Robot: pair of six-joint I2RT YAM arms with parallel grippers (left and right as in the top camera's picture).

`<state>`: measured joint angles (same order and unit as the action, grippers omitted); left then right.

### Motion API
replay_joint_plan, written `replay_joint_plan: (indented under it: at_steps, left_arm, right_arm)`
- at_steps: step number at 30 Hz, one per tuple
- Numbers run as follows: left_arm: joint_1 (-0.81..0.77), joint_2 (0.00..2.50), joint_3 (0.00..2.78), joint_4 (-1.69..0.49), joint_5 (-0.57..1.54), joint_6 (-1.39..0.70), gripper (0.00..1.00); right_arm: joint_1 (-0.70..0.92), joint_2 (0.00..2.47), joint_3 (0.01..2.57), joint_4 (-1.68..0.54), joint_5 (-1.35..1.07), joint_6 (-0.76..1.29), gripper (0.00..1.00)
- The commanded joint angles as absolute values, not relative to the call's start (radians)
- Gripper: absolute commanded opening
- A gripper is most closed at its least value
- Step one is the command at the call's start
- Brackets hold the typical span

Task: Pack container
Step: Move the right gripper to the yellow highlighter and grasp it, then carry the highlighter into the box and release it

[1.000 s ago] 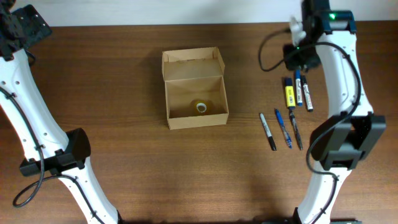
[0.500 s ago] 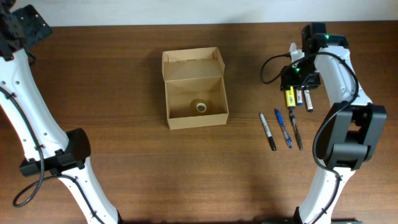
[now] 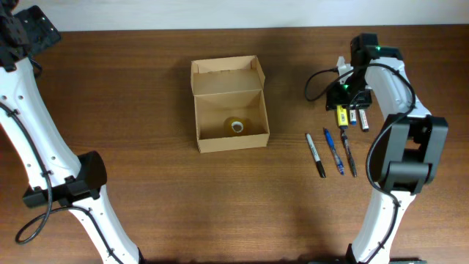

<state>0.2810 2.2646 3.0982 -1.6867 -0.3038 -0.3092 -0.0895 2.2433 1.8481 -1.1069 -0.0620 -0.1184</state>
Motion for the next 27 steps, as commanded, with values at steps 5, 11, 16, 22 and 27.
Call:
replay_joint_plan:
  at_steps: [5, 11, 16, 22, 27]
  left_arm:
    - [0.284, 2.257, 3.095, -1.687, -0.31, -0.297, 1.0]
    - [0.284, 2.257, 3.095, -1.687, -0.31, -0.297, 1.0]
    - [0.284, 2.257, 3.095, -1.687, -0.31, -0.297, 1.0]
    - [0.284, 2.257, 3.095, -1.687, -0.31, -0.297, 1.0]
    - [0.284, 2.257, 3.095, -1.687, -0.31, -0.297, 1.0]
  right_arm:
    - [-0.099, 2.293, 1.839, -1.087, -0.06, -0.114, 0.61]
    - [-0.115, 2.298, 1.839, -1.07, -0.06, -0.115, 0.62]
    - [-0.126, 2.307, 1.839, -1.062, -0.06, -0.115, 0.62]
    - [-0.125, 2.329, 1.839, -1.061, -0.06, -0.118, 0.62]
    - [-0.125, 2.362, 1.839, -1.066, -0.061, -0.117, 0.5]
